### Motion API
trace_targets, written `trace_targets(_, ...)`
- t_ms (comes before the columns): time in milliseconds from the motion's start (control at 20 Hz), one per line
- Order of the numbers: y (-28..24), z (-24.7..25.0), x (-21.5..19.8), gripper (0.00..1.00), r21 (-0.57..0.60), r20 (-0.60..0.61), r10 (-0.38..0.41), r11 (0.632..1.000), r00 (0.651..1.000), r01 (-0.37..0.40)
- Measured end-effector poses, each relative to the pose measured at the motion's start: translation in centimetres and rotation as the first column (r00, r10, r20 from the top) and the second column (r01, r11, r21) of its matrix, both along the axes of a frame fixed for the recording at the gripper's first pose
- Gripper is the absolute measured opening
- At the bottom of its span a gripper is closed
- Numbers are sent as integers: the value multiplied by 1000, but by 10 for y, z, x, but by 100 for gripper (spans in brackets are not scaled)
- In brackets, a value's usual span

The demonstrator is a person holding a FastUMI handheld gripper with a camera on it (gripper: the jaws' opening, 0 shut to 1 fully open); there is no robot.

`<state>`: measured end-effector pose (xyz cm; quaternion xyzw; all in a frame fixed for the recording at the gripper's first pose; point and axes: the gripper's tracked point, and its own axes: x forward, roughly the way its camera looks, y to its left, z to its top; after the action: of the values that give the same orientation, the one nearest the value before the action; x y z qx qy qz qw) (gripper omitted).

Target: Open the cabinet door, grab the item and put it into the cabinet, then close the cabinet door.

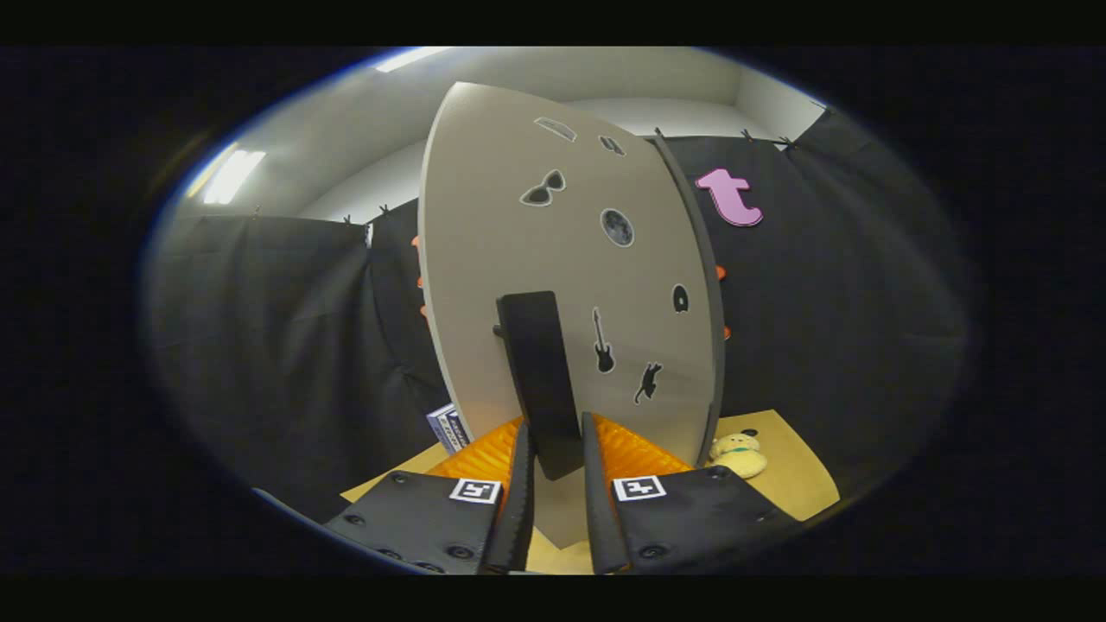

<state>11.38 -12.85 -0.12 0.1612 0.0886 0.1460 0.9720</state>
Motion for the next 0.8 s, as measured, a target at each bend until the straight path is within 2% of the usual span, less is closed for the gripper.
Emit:
trace_targets(100, -21, -3, -10, 34, -25, 18, 14, 1000, 1000, -13)
trace_targets(300, -80, -13, -24, 34, 11, 53, 2, 1000, 999, -3)
trace_targets(400, -110, -19, -23, 33, 18, 56, -49, 999, 997, 48)
trace_targets(500, -132, -23, -22, 31, -14, 59, -76, 997, 995, 77)
trace_targets(600, -170, -30, -22, 29, -83, 48, -144, 986, 988, 148)
trace_targets(700, -202, -35, -19, 27, -96, 36, -199, 975, 979, 201)
trace_targets(800, -215, -38, -18, 25, -79, 35, -196, 977, 980, 198)
